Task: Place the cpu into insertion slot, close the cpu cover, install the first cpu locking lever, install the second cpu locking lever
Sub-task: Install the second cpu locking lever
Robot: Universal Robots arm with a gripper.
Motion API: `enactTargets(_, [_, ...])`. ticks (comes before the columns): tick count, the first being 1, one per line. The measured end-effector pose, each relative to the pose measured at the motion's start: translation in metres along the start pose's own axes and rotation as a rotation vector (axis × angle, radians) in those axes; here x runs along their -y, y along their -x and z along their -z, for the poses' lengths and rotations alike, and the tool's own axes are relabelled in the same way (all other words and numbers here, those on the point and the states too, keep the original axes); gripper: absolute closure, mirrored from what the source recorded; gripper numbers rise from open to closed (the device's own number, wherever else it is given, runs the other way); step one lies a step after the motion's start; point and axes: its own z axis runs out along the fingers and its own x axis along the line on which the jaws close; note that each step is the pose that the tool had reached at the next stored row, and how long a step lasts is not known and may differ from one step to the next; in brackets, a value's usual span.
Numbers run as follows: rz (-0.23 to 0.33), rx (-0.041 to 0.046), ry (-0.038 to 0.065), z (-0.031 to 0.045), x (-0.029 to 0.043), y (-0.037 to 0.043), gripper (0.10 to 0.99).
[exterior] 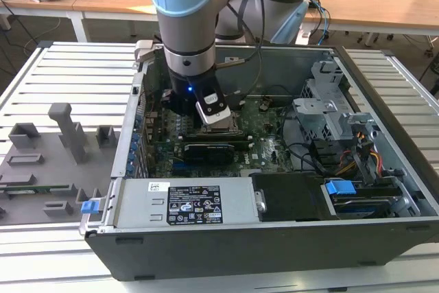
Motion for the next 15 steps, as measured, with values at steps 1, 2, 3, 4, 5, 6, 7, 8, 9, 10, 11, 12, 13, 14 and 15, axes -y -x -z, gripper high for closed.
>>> enactTargets(1, [0.0,0.0014,-0.013,0.0001,-0.0001,0.0014,0.98])
enactTargets(2, [0.0,0.0019,-0.018,0.0,-0.0003,0.0029,0.98])
enactTargets(3, [0.0,0.0024,-0.022,-0.0003,-0.0006,0.0066,0.98])
enactTargets(4, [-0.001,0.0025,-0.024,-0.0006,-0.001,0.0103,0.98])
enactTargets(5, [-0.001,0.0025,-0.027,-0.0009,-0.0016,0.0156,0.98])
enactTargets(6, [-0.001,0.0025,-0.03,-0.0012,-0.0019,0.0193,0.98])
enactTargets(7, [-0.001,0.0028,-0.037,-0.0018,-0.0027,0.0265,0.98])
enactTargets(8, [-0.002,0.0033,-0.043,-0.0021,-0.0032,0.0296,0.98])
enactTargets(9, [-0.001,0.004,-0.049,-0.0024,-0.0038,0.0323,0.98])
enactTargets(10, [-0.001,0.0049,-0.058,-0.0029,-0.0053,0.0353,0.98])
enactTargets(11, [-0.001,0.0057,-0.065,-0.0035,-0.0079,0.0373,0.98])
enactTargets(12, [0.0,0.006,-0.069,-0.004,-0.0103,0.0385,0.98])
enactTargets(13, [0.0,0.0066,-0.073,-0.0048,-0.0138,0.0397,0.98])
enactTargets(14, [0.0,0.007,-0.079,-0.006,-0.0198,0.0406,0.98])
enactTargets(15, [0.001,0.0075,-0.082,-0.0069,-0.0243,0.0412,0.98])
